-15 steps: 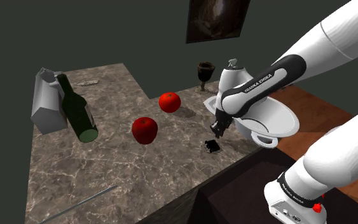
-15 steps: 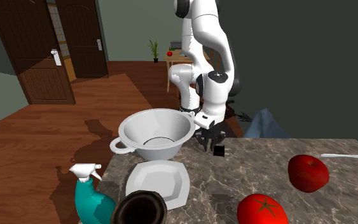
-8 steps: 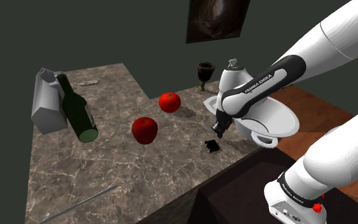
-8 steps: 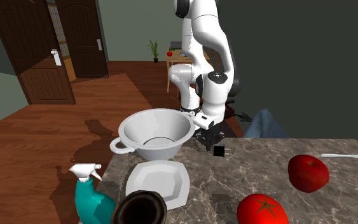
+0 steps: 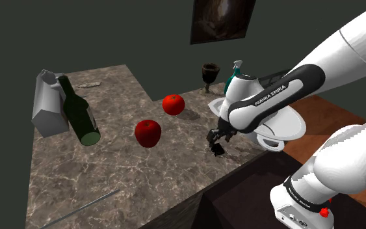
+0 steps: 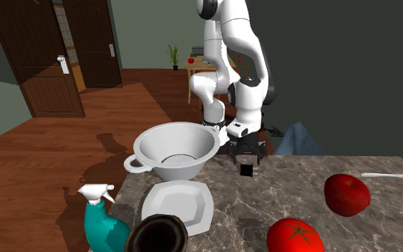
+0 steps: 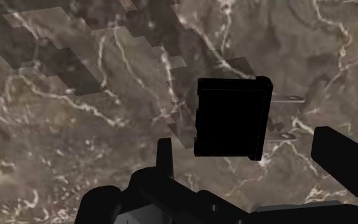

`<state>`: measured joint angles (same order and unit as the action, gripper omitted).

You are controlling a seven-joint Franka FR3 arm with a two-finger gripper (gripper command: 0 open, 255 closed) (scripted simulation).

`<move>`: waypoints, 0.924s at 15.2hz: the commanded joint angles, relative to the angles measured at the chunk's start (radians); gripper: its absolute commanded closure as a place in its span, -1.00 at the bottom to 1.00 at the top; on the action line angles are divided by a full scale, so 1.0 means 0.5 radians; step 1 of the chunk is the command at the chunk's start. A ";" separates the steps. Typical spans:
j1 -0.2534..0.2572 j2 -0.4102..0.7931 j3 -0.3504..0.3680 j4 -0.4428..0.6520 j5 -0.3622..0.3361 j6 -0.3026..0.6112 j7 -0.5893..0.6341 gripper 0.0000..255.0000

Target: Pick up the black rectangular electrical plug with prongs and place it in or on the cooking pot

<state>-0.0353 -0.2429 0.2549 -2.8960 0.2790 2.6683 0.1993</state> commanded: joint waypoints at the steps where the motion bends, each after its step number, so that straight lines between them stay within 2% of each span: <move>1: 0.007 0.076 0.009 -0.006 0.017 0.092 0.008 -1.00; 5: 0.008 0.272 0.022 -0.002 0.024 0.285 0.002 -1.00; 13: 0.009 0.272 0.022 -0.002 0.024 0.285 0.002 -1.00; 14: 0.009 0.272 0.022 -0.002 0.024 0.286 0.002 1.00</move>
<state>-0.0316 -0.1093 0.2650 -2.8972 0.2909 2.8103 0.2008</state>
